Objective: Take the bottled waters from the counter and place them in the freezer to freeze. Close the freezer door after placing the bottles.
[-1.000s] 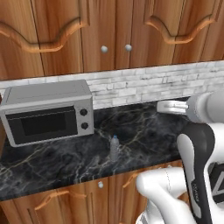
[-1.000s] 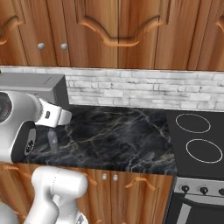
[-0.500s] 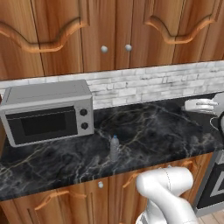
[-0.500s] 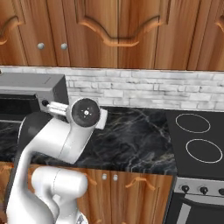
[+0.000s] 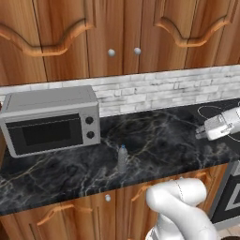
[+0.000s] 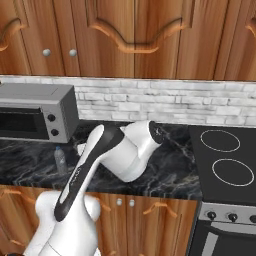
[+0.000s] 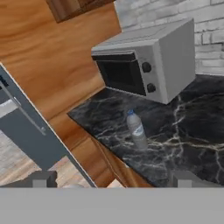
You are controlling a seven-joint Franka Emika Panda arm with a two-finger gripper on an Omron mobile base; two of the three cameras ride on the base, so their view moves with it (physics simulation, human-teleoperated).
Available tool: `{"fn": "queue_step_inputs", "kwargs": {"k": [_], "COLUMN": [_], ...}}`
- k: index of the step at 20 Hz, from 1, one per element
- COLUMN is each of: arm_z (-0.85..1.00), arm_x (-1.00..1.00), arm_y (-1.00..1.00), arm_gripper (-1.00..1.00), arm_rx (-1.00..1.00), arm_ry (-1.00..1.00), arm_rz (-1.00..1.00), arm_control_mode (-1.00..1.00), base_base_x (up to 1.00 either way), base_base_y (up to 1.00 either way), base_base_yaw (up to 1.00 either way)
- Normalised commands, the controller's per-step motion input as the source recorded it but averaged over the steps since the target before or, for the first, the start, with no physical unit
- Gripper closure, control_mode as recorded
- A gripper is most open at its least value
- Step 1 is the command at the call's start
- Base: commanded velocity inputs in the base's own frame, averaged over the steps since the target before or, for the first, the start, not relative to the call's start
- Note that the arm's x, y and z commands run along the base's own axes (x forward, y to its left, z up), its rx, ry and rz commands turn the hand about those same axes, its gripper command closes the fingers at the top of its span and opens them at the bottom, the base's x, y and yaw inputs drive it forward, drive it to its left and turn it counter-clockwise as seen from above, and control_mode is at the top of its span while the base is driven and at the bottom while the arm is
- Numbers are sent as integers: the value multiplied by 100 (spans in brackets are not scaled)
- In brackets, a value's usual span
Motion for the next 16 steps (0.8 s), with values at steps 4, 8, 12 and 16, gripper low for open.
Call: {"fn": "queue_step_inputs", "kwargs": {"k": [4, 8, 12, 16], "arm_z": [-63, -52, -35, -16], "arm_x": [19, -1, -1, 12], "arm_y": [36, 49, 36, 13], "arm_gripper": [-100, -100, -100, -100], "arm_rx": [-14, -16, -5, 7], "arm_ry": [-15, -29, -45, -36], "arm_rz": [57, 31, 9, 0], "arm_control_mode": [-100, -100, -100, -100], "base_base_x": [0, 0, 0, 0], "base_base_y": [0, 0, 0, 0], "base_base_yaw": [0, 0, 0, 0]}}
